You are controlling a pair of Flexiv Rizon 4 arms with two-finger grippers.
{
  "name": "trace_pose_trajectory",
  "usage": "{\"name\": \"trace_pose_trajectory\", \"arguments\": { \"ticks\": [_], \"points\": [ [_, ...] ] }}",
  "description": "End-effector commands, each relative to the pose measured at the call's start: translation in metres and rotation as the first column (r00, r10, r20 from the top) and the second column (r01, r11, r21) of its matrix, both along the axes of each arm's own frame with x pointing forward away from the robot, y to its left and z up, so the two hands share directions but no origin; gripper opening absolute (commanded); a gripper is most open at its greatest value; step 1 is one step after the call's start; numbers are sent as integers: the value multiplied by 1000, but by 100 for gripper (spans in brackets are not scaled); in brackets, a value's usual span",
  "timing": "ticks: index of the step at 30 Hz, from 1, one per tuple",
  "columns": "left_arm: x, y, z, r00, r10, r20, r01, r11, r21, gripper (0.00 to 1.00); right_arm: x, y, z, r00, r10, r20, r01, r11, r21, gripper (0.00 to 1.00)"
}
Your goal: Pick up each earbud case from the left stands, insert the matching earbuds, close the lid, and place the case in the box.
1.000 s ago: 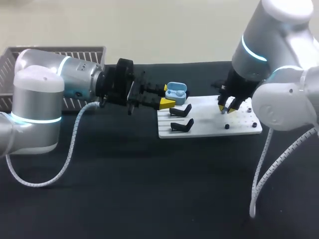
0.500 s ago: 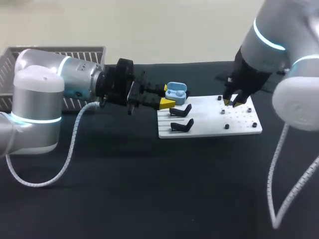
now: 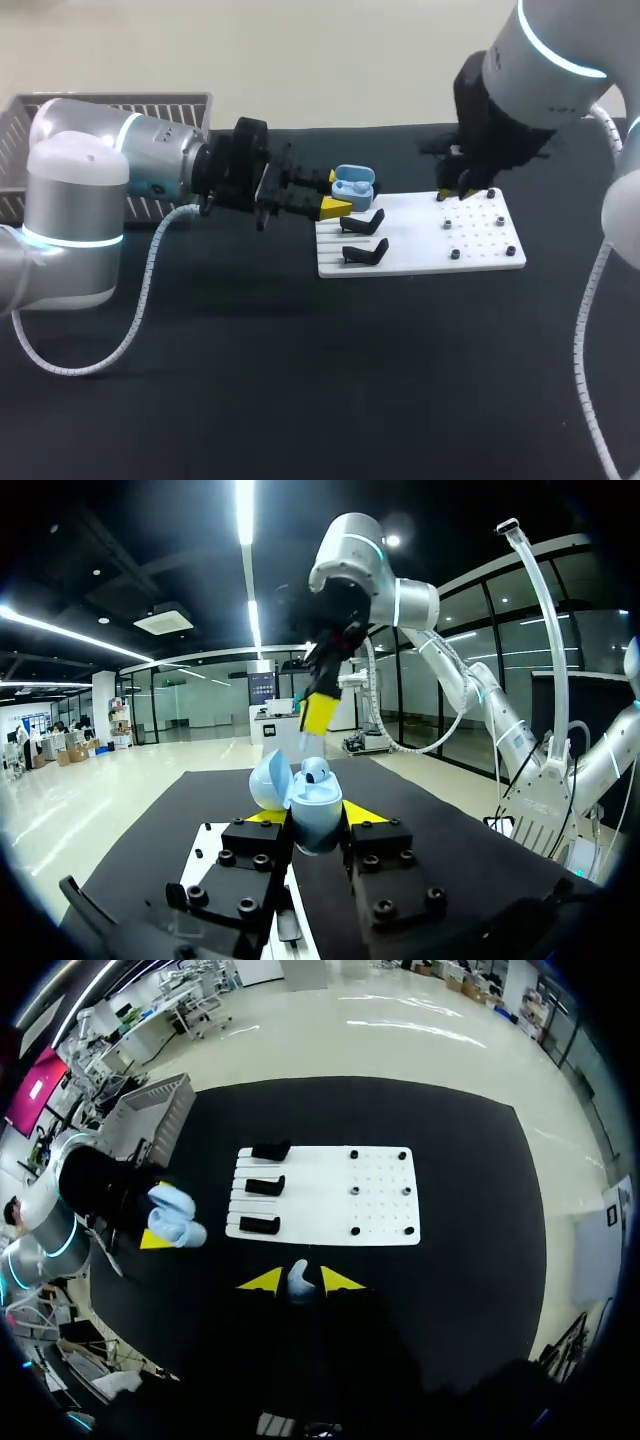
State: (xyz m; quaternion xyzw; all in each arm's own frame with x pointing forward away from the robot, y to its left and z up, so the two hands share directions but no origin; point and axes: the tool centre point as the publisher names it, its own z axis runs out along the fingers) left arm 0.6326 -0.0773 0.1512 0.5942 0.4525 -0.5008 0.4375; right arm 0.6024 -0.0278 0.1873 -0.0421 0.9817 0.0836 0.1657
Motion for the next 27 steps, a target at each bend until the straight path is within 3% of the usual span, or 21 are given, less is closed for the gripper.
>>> {"name": "trace_pose_trajectory", "arguments": {
  "ticks": [1,8,17,27],
  "points": [
    [0,0,-1,1000,2,3,-2,1000,-2,0,-17,13,21,999,47,0,-47,999,-23,0],
    [0,0,-1,1000,2,3,-2,1000,-2,0,-34,47,38,984,179,-14,-180,982,-52,0],
    [0,0,-1,1000,2,3,-2,1000,-2,0,-43,85,41,950,311,-8,-310,942,-126,0],
    [0,0,-1,1000,2,3,-2,1000,-2,0,-25,110,47,931,366,-10,-363,919,-152,0]
  ]
}}
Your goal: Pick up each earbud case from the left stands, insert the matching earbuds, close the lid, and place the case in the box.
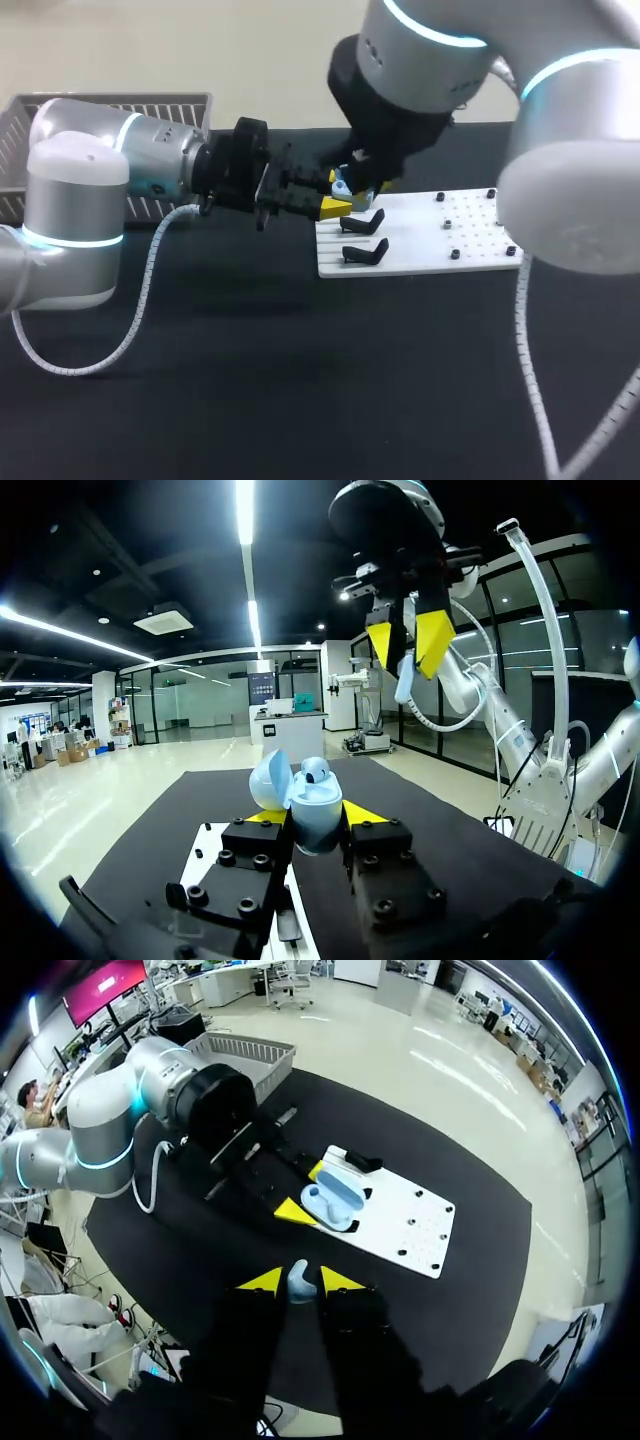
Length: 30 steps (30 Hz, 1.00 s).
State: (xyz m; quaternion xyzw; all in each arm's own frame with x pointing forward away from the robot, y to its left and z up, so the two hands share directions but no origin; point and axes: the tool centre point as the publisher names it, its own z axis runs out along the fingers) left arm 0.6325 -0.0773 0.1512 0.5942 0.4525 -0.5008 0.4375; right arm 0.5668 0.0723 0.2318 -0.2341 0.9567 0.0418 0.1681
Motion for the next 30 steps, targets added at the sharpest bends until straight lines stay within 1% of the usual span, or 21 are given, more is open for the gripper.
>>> {"name": "trace_pose_trajectory", "arguments": {
  "ticks": [1,7,16,30],
  "points": [
    [0,0,-1,1000,2,3,-2,1000,-2,0,13,11,2,999,9,-32,-9,1000,-17,0],
    [0,0,-1,1000,2,3,-2,1000,-2,0,19,19,-2,999,26,-46,-27,999,-31,0],
    [0,0,-1,1000,2,3,-2,1000,-2,0,34,26,-14,999,21,-41,-24,998,-61,0],
    [0,0,-1,1000,2,3,-2,1000,-2,0,61,20,-28,997,-35,-70,30,997,-78,0]
  ]
}}
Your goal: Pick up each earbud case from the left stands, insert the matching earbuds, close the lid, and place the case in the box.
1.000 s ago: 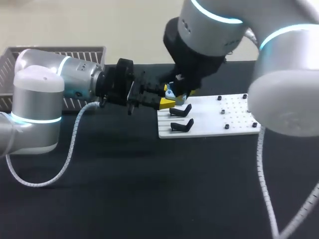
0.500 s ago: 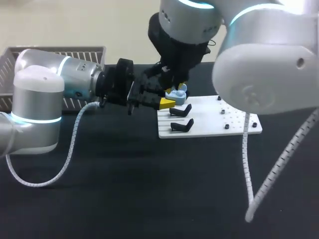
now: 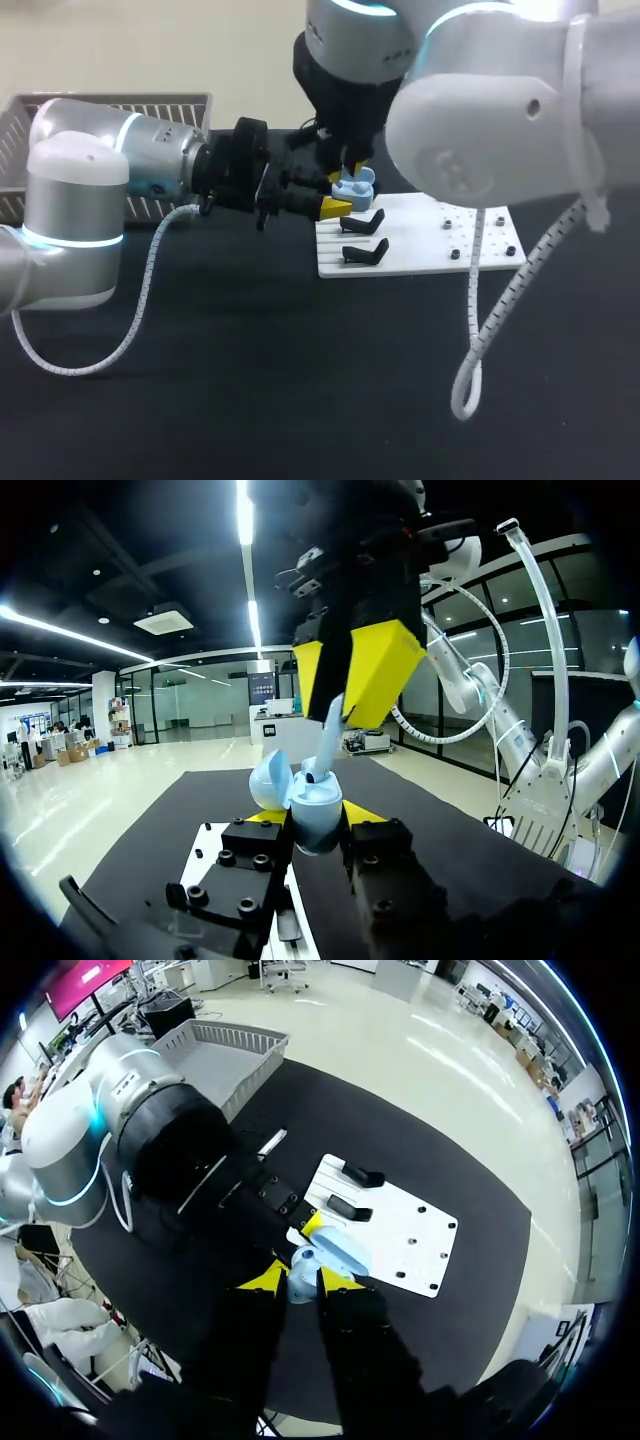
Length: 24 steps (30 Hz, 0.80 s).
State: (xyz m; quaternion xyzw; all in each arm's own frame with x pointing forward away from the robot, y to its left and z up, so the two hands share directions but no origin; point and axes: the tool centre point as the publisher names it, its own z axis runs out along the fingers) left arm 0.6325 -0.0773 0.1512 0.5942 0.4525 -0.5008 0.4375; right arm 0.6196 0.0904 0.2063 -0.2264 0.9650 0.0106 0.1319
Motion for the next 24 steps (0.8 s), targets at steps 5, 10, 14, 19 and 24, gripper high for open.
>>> {"name": "trace_pose_trajectory", "arguments": {
  "ticks": [5,10,14,19,24],
  "points": [
    [0,0,-1,1000,2,3,-2,1000,-2,0,12,-1,-7,1000,-22,-18,21,1000,-7,0],
    [0,0,-1,1000,2,3,-2,1000,-2,0,11,-4,-7,999,-32,-17,32,999,-6,0],
    [0,0,-1,1000,2,3,-2,1000,-2,0,8,-8,-7,999,-41,-16,41,999,-8,0],
    [0,0,-1,1000,2,3,-2,1000,-2,0,7,-10,-7,999,-50,-18,50,999,-7,0],
    [0,0,-1,1000,2,3,-2,1000,-2,0,5,-9,-11,999,-48,-20,48,999,-12,0]
  ]
}}
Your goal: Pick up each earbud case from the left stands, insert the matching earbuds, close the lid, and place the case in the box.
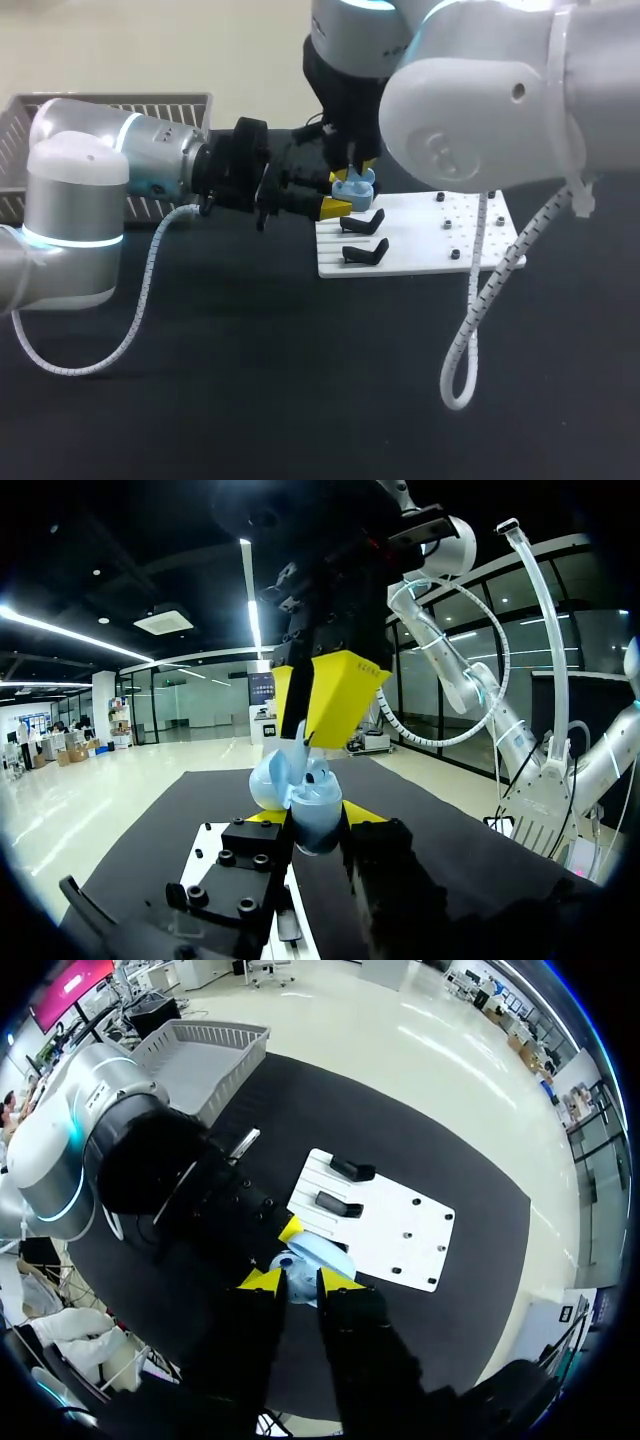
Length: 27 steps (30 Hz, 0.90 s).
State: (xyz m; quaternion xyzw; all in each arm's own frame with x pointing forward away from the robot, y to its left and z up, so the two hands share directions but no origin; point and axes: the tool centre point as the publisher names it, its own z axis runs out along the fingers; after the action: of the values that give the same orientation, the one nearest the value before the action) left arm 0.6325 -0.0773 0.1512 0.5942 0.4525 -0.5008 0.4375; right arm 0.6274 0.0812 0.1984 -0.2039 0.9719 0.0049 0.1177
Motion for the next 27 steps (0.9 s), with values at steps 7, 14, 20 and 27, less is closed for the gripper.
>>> {"name": "trace_pose_trajectory", "arguments": {
  "ticks": [7,14,20,27],
  "points": [
    [0,0,-1,1000,2,3,-2,1000,-2,0,-4,4,-4,1000,6,9,-6,1000,1,0],
    [0,0,-1,1000,2,3,-2,1000,-2,0,-3,6,-8,1000,9,9,-9,1000,-7,0],
    [0,0,-1,1000,2,3,-2,1000,-2,0,2,6,-11,1000,7,8,-7,1000,-13,0],
    [0,0,-1,1000,2,3,-2,1000,-2,0,4,5,-12,1000,5,3,-5,1000,-16,0]
  ]
}}
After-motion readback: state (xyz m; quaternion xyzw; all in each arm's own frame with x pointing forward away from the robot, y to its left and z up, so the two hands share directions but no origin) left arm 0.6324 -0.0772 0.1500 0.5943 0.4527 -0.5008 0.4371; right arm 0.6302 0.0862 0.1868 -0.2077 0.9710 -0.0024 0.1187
